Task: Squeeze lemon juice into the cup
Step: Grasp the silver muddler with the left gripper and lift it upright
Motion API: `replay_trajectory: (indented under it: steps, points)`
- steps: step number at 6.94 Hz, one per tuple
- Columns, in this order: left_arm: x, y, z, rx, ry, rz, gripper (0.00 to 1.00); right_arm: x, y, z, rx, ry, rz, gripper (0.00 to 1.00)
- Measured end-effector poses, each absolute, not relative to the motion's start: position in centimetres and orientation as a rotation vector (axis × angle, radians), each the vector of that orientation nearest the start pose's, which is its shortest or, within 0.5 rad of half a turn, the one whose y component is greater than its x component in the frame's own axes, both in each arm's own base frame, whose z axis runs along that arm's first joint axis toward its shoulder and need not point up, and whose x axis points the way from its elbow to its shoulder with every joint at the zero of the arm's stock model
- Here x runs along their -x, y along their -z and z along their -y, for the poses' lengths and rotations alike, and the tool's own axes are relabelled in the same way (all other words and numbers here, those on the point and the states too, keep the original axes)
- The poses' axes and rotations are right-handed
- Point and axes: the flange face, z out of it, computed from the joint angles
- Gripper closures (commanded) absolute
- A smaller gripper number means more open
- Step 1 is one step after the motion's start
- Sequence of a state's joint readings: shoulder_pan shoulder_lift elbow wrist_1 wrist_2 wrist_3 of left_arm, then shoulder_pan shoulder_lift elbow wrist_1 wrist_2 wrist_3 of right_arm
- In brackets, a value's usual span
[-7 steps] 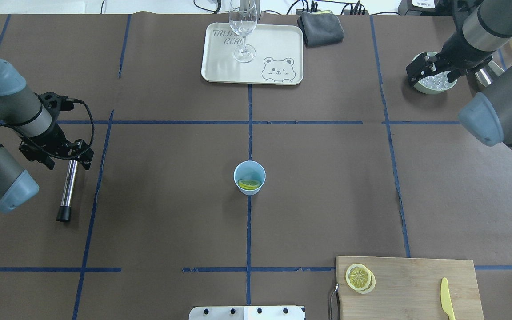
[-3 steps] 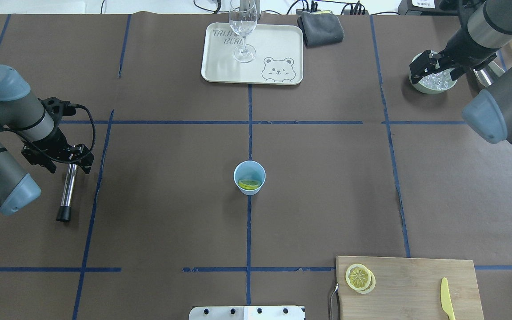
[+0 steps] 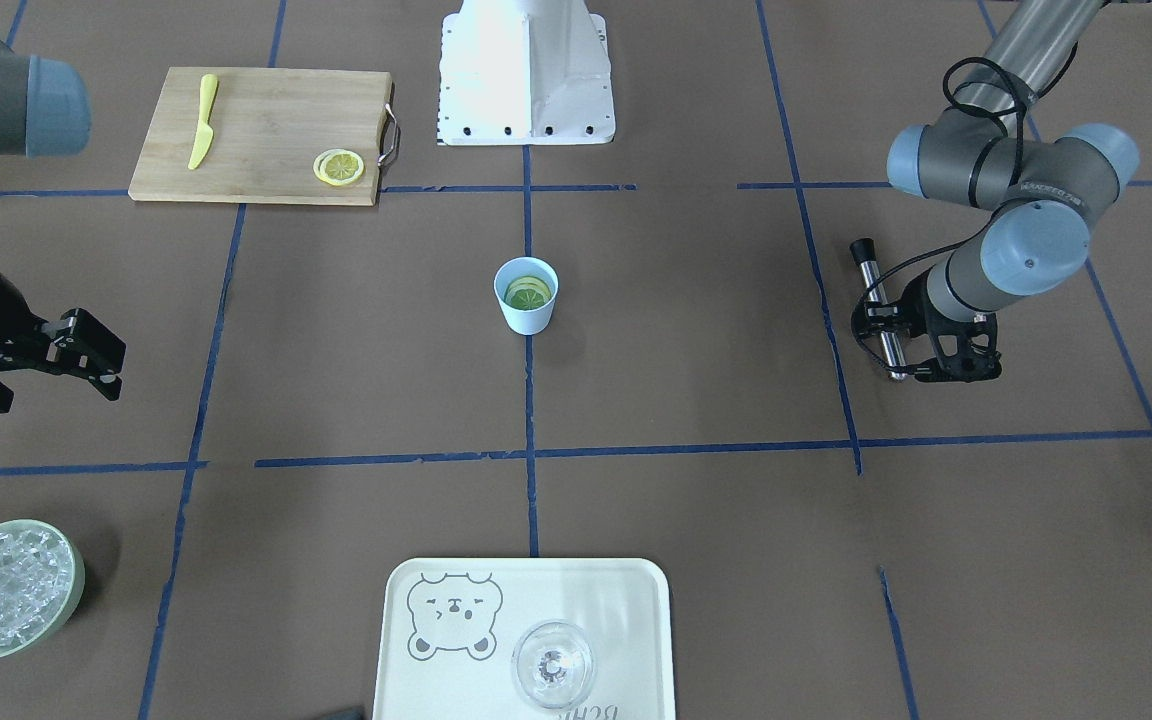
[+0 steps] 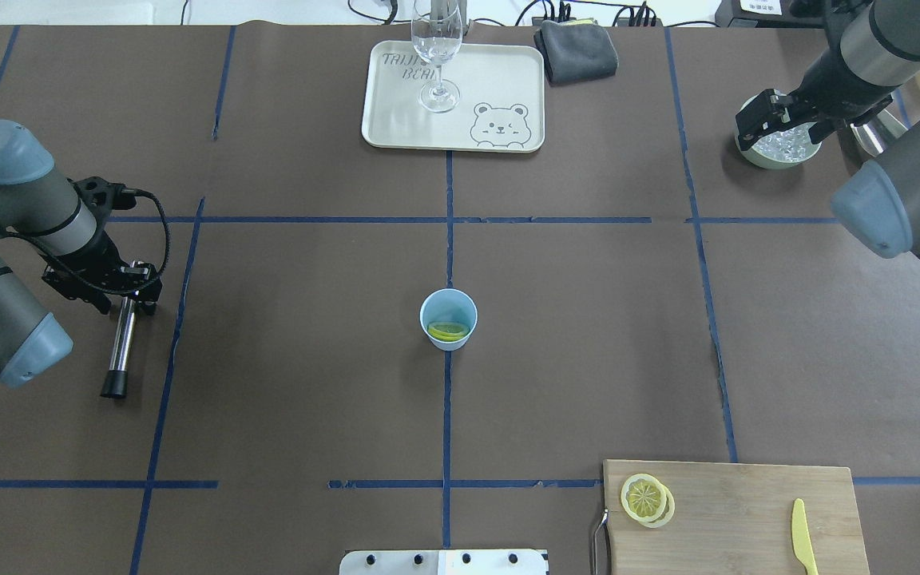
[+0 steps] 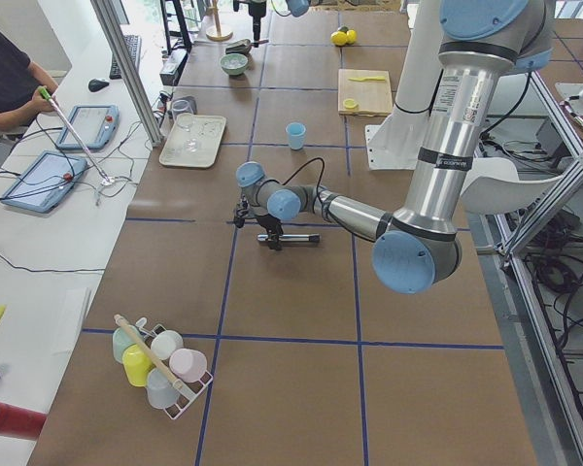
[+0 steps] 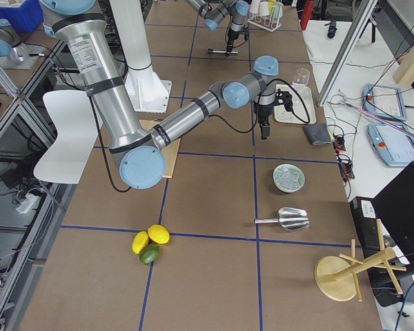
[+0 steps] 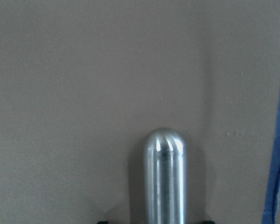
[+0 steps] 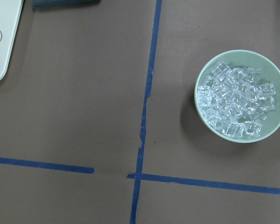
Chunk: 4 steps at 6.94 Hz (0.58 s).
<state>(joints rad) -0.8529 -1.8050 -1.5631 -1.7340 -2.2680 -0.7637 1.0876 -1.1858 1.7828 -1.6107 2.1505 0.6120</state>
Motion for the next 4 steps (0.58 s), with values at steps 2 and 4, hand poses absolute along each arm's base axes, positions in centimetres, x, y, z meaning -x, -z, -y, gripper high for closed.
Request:
replay_trajectory:
  steps: [2, 4]
  points:
    - [-34.3, -51.6, 49.9, 0.184, -0.088, -0.762, 0.98, 21.5, -35.4, 57.9, -0.167, 0.039, 0.762, 0.00]
    - [-34.0, -50.5, 49.7, 0.172, -0.087, -0.773, 1.00, 21.5, -35.7, 58.0, -0.163, 0.037, 0.760, 0.00]
